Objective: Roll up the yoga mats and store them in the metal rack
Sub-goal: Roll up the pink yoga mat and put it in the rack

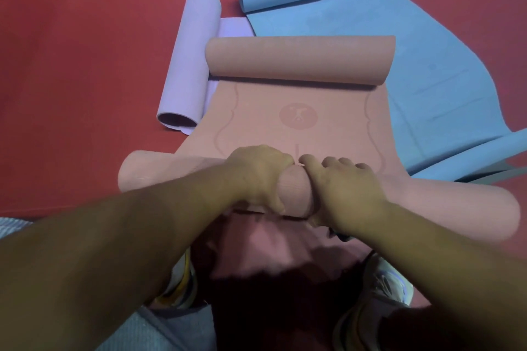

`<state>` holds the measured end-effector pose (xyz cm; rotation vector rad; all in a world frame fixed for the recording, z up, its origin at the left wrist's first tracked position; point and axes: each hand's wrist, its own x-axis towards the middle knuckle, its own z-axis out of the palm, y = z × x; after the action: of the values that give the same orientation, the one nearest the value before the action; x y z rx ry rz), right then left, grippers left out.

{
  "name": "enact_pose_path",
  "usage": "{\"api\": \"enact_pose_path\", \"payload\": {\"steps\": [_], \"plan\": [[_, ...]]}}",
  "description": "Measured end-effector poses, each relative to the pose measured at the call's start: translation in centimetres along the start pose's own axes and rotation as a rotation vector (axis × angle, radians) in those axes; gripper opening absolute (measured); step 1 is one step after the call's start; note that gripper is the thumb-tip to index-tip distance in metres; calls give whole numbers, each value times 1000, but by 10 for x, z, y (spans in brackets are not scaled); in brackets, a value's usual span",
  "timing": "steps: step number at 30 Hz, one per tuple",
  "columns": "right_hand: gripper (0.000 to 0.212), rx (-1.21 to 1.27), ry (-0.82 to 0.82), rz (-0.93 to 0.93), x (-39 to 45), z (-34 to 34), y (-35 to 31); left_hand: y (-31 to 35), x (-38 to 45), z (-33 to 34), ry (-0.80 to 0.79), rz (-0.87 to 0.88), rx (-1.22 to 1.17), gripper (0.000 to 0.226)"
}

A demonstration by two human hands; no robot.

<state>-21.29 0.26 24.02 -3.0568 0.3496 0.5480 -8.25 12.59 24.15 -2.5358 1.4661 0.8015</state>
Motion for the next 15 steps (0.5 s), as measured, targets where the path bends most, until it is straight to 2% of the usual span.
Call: {"api": "enact_pose_path", "payload": {"steps": [3, 5, 7, 10, 12, 15], "plan": [[71, 44, -13, 2, 4, -6, 9, 2, -3, -1, 20, 9, -46, 86], [68, 100, -44, 2, 7, -14, 18, 8, -6, 7, 129, 8, 38, 95], [67, 111, -26, -11, 8, -18, 21, 12, -6, 11, 188, 17, 109, 92], [88, -14, 86, -12, 4, -11, 15, 4, -4, 0, 138, -18, 11, 81], [102, -65, 84, -10, 2, -5, 8, -2, -3, -8, 58, -11, -55, 79], [76, 5, -25, -7, 4, -11, 7, -3, -6, -7, -47, -2, -129, 76]]}}
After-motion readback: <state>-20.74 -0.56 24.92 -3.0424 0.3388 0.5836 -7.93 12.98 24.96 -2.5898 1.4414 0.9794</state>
